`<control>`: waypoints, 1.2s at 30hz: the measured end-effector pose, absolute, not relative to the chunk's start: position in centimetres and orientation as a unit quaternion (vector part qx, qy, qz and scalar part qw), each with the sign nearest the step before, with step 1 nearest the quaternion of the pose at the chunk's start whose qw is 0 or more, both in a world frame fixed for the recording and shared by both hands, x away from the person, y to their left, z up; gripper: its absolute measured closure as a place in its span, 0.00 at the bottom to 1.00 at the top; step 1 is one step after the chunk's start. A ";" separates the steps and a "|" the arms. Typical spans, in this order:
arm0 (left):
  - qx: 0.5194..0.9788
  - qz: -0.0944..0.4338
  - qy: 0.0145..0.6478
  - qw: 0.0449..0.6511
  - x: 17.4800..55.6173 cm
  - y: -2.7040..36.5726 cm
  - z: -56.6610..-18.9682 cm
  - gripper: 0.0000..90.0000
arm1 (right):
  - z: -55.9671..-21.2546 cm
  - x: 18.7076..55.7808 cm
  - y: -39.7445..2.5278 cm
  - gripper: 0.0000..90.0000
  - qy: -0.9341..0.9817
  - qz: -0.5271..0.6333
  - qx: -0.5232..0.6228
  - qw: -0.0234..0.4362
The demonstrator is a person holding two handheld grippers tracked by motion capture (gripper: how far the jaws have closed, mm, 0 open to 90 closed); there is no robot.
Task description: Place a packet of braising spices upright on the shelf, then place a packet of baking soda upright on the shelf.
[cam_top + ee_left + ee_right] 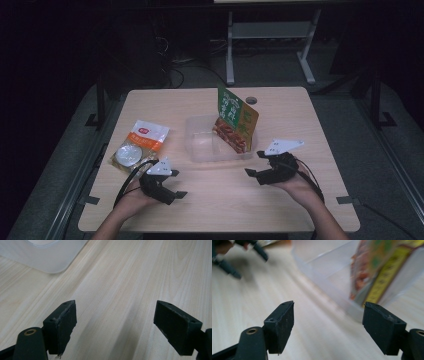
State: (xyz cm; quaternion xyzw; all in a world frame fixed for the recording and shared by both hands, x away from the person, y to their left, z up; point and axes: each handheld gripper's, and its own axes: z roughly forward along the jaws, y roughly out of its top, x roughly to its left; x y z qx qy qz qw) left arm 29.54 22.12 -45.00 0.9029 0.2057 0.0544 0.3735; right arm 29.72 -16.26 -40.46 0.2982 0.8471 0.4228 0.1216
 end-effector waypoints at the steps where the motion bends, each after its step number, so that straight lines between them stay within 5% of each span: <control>1: 0.903 0.054 0.207 0.373 29.5 22.1 -45.0 0.20 | -40.8 29.4 -16.1 0.27 0.851 0.421 0.292 0.118; 12: 0.907 0.046 0.217 0.357 29.5 22.2 -44.8 0.20 | -43.6 28.3 -13.6 0.25 0.880 0.404 0.242 0.055; 36: 0.858 0.146 0.354 0.342 33.1 30.2 -42.0 0.20 | -44.2 28.7 -13.0 0.25 0.885 0.394 0.245 0.048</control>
